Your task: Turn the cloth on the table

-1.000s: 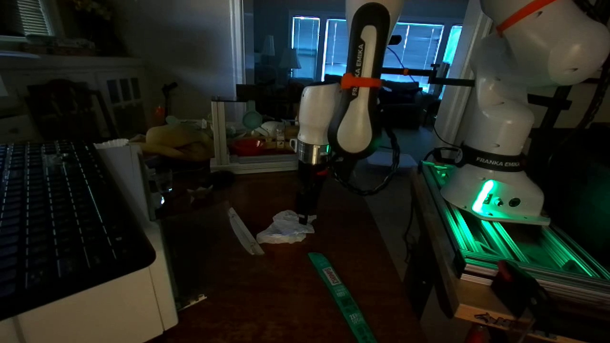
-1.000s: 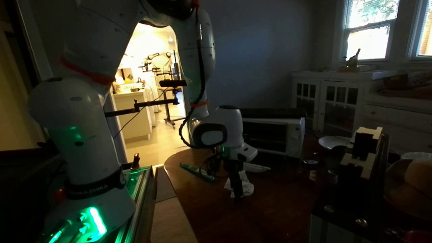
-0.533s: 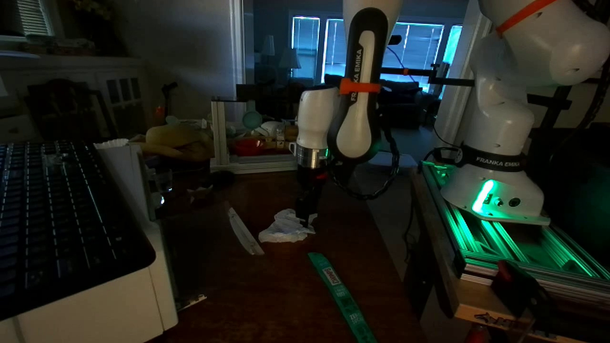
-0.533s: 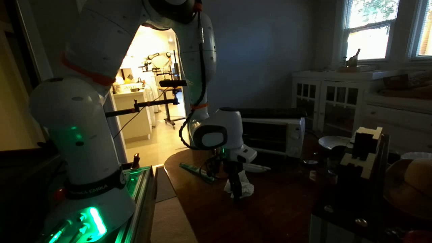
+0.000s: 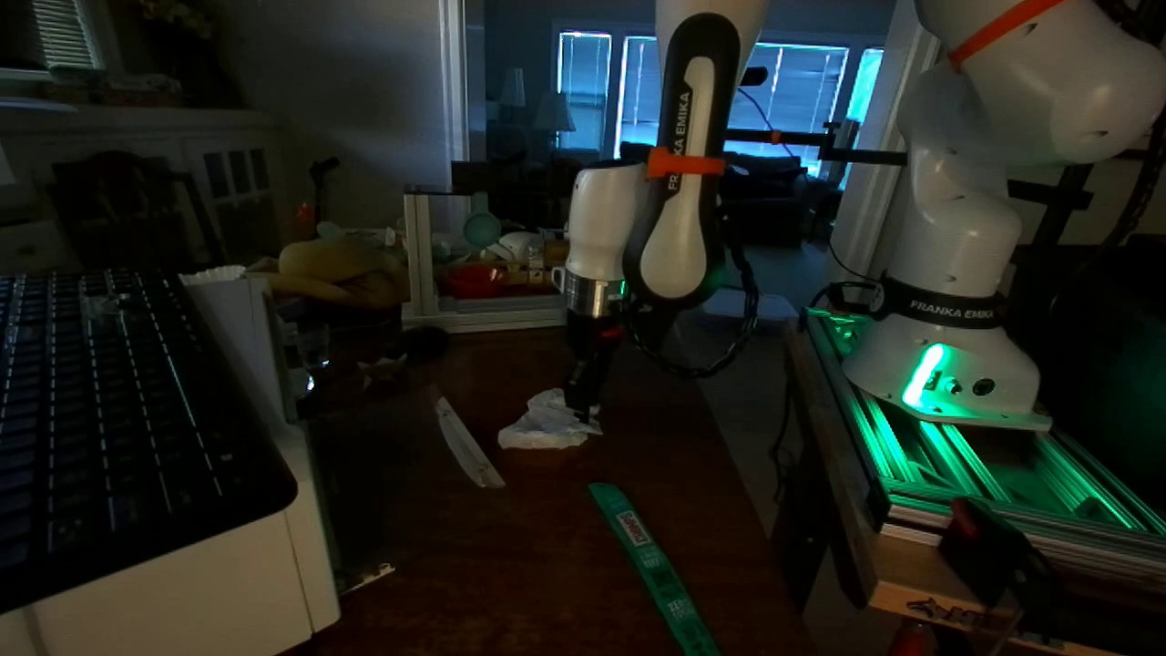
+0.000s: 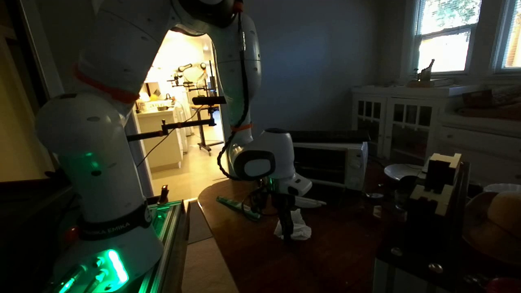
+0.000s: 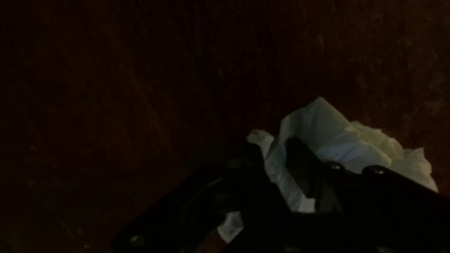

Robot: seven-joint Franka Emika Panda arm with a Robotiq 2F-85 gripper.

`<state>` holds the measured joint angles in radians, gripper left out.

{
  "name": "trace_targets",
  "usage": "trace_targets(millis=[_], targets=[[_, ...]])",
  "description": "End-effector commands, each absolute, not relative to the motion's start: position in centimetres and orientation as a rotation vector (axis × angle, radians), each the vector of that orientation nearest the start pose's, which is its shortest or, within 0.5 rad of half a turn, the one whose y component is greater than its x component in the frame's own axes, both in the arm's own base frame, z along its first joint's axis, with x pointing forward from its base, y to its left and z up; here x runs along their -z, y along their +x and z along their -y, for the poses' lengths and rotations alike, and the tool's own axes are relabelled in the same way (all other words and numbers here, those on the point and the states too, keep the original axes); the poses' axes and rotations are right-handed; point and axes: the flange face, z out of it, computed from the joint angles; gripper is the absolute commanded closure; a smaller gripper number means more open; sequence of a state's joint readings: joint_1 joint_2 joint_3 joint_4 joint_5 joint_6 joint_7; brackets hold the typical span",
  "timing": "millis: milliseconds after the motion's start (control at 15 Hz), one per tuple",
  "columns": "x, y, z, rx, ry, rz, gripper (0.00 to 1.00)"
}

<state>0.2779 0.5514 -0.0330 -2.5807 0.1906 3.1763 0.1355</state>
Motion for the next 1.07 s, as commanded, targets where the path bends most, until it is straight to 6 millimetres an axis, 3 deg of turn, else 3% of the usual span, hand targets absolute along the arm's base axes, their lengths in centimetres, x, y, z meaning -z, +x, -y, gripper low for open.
trace_targets(millis=[0, 333, 600, 1000], targets=[[-7.4, 41.0, -7.9, 0.125, -3.154, -0.13, 1.0], [-9.3, 41.6, -5.7, 0.173, -3.173, -0.187, 1.0], [-13.1, 41.6, -2.5, 0.229, -3.24, -0.258, 1.0], [-14.9, 42.6, 1.9, 0.411, -3.463, -0.262, 1.0]])
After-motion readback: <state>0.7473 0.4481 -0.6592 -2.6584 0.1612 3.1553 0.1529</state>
